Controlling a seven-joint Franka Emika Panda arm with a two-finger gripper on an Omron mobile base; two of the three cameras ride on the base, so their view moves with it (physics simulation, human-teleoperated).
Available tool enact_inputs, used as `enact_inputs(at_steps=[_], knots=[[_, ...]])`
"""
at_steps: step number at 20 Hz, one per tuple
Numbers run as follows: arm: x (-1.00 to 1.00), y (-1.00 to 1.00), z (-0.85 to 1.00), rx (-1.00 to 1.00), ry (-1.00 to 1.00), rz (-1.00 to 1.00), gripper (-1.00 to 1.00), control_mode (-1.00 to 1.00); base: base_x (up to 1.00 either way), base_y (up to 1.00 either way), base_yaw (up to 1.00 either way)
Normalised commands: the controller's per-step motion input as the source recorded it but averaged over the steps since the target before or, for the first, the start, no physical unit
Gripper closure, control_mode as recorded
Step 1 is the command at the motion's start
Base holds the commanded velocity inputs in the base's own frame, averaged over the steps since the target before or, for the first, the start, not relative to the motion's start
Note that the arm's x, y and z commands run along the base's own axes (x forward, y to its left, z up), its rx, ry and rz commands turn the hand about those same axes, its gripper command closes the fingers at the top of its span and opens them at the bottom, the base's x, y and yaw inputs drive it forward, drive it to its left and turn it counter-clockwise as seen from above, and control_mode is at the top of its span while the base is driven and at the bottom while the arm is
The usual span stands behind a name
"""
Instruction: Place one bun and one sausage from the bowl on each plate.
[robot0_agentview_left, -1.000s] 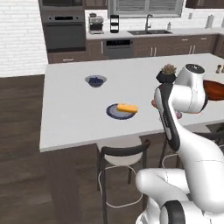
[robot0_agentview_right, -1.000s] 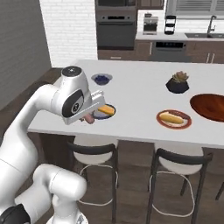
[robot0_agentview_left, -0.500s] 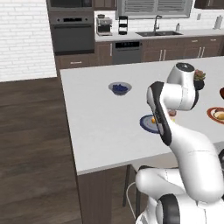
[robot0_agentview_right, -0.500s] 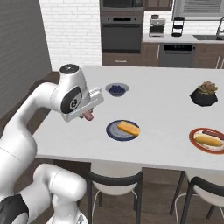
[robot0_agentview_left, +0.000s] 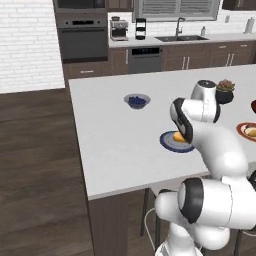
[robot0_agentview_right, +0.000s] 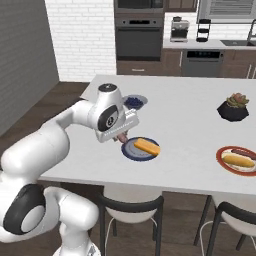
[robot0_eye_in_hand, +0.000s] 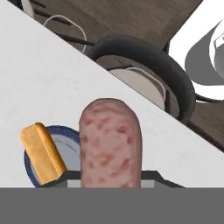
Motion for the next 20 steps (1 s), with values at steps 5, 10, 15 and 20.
enact_inputs(at_steps=[5,10,15,20], knots=[[0.14,0.00,-0.60,0.00,0.05,-0.05,1.00,-1.00,0.00,0.00,0.00],[0.49,0.38,-0.41,0.00,0.00,-0.02,1.00,-1.00,0.00,0.00,0.00],[0.83,0.03,-0.41,-0.01,0.03,-0.09,1.00,-1.00,0.00,0.00,0.00],[0.67,0.00,-0.42,-0.02,0.05,-0.12,1.00,-1.00,0.00,0.00,0.00]])
